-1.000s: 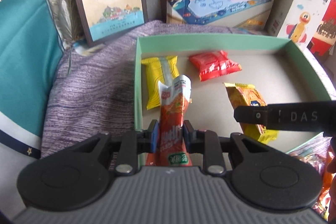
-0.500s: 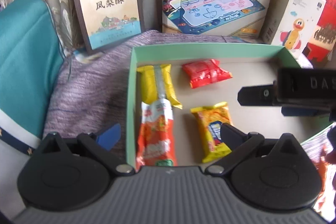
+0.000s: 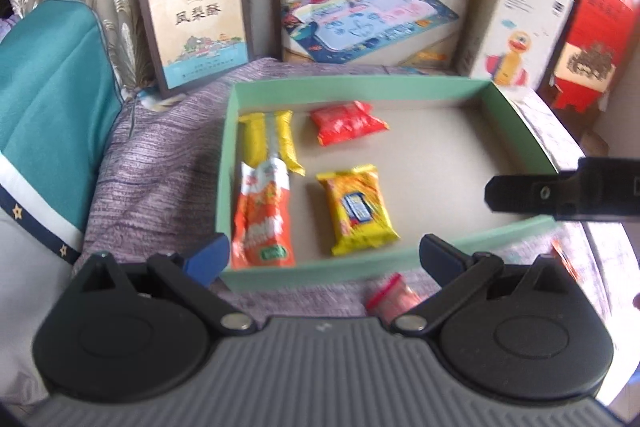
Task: Organize snacks
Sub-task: 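Move both grippers back over the snack heap, then grasp the beige striped snack bag with the left gripper while the right grasps the orange silver-striped packet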
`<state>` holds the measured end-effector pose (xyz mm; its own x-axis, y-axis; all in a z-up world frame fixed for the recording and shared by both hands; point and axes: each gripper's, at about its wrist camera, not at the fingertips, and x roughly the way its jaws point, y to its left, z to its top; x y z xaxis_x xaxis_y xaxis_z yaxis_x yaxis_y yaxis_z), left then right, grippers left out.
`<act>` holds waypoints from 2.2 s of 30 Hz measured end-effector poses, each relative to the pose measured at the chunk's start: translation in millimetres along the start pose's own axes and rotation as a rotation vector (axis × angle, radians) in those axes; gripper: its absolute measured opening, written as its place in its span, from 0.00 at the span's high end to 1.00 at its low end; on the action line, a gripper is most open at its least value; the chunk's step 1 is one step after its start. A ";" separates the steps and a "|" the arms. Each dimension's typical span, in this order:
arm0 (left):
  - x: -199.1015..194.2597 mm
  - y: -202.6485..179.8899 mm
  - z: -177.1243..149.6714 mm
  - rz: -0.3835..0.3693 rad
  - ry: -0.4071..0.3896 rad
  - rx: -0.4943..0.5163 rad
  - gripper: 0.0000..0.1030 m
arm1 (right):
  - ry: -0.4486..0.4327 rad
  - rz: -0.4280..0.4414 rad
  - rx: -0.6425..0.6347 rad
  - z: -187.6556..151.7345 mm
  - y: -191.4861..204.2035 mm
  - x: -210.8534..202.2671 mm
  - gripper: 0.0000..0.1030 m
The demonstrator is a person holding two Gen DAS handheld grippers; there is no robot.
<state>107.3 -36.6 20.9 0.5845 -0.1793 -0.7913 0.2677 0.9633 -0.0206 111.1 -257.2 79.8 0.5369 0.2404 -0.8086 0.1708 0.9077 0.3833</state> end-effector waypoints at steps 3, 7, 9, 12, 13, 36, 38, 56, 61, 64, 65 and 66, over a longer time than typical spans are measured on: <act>-7.0 -14.7 -12.4 -0.005 0.016 0.041 0.00 | -0.005 -0.010 0.013 -10.9 -13.7 -14.0 0.00; -12.5 -35.5 -27.0 -0.019 0.032 0.091 0.00 | -0.008 -0.028 0.036 -25.9 -35.2 -28.5 0.00; -12.9 -47.3 -33.5 -0.022 0.043 0.116 0.00 | -0.006 -0.036 0.058 -32.7 -46.9 -32.8 0.00; -12.4 -58.5 -42.1 -0.039 0.063 0.133 0.00 | 0.003 -0.047 0.094 -46.5 -65.2 -37.5 0.00; -12.6 -61.2 -45.9 -0.049 0.070 0.137 0.00 | 0.008 -0.049 0.104 -51.6 -71.0 -38.5 0.00; -14.5 -56.9 -133.1 -0.244 0.178 0.235 0.63 | 0.028 -0.086 0.223 -113.2 -91.7 -34.7 0.01; -15.0 -50.0 -127.4 -0.213 0.143 0.193 0.64 | 0.002 -0.091 0.207 -105.9 -89.2 -35.8 0.06; 10.5 -40.8 -124.5 -0.219 0.190 0.144 0.63 | -0.019 -0.123 0.154 -90.8 -80.1 -3.2 0.51; -2.1 -45.6 -117.9 -0.223 0.148 0.160 0.63 | -0.029 -0.098 0.128 -88.4 -77.3 -11.9 0.58; -8.2 -45.4 -112.7 -0.225 0.135 0.169 0.63 | 0.000 -0.086 0.115 -87.7 -77.9 -8.7 0.58; -9.4 -44.5 -112.0 -0.226 0.134 0.170 0.63 | 0.018 -0.074 0.120 -87.8 -79.6 -6.4 0.58; -10.0 -44.3 -111.7 -0.224 0.134 0.171 0.63 | 0.017 -0.071 0.129 -88.2 -80.4 -6.0 0.58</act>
<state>4.0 -55.2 -38.6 0.3932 -0.3440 -0.8527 0.5100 0.8532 -0.1091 21.3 -301.3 14.6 0.5062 0.1841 -0.8426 0.3134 0.8709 0.3785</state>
